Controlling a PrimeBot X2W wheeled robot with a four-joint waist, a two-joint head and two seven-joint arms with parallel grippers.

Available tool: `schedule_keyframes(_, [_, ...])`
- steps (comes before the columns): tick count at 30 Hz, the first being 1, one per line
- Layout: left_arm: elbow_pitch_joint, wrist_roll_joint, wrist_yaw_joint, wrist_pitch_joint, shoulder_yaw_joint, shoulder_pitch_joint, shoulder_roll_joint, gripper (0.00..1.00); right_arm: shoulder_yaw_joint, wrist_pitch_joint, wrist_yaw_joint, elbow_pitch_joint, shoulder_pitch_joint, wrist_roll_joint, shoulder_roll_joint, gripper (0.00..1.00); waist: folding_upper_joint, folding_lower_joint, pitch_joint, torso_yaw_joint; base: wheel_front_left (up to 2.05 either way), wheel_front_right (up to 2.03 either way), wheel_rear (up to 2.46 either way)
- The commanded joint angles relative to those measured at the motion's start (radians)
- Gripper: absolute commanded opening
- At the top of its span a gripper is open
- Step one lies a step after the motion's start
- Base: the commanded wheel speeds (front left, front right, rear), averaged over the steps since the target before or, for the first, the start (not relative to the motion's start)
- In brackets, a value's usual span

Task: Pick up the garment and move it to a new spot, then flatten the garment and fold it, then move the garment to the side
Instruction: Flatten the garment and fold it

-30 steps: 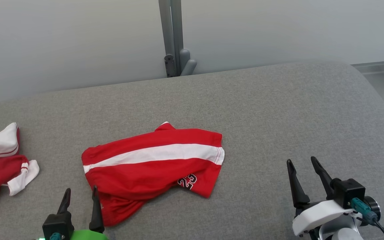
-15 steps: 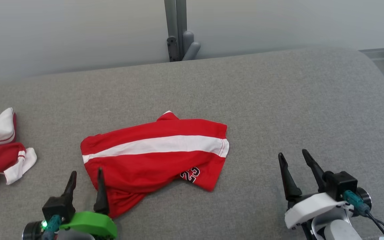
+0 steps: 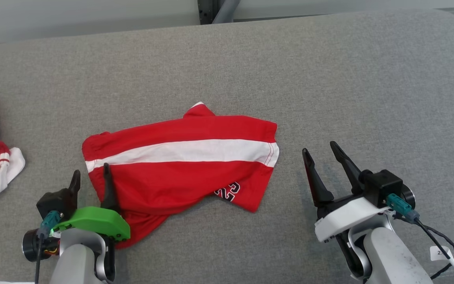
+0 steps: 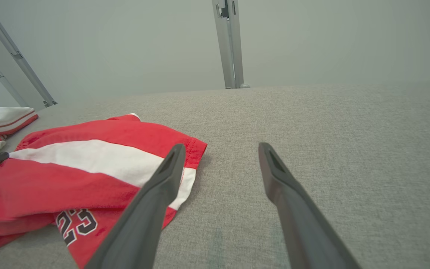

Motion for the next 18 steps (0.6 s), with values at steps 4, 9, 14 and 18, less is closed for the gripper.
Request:
schedule_keyframes(4, [0.050,-0.009,-0.016,-0.001,0.019,-0.058,0.004,1.00,0.017,-0.003,-0.001,0.003,-0.027,0.017,-0.011,1.00,0.0094,0.0000,0.039,0.003,0.00,0.00,0.00])
schedule_keyframes(9, [0.090,-0.031,-0.031,-0.001,0.042,-0.080,0.004,1.00,0.028,-0.003,-0.001,0.006,-0.031,0.027,-0.017,1.00,0.0094,0.0000,0.052,0.006,0.00,0.00,0.00])
schedule_keyframes(14, [0.144,-0.084,-0.061,-0.001,0.059,-0.105,0.004,1.00,0.035,-0.003,-0.001,0.008,-0.042,0.032,-0.023,1.00,0.0094,0.0000,0.063,0.008,0.00,0.00,0.00])
schedule_keyframes(18, [0.179,-0.108,-0.084,0.000,0.051,-0.126,0.004,1.00,0.042,-0.003,-0.001,0.010,-0.046,0.032,-0.025,1.00,0.0094,0.0000,0.067,0.009,0.00,0.00,0.00])
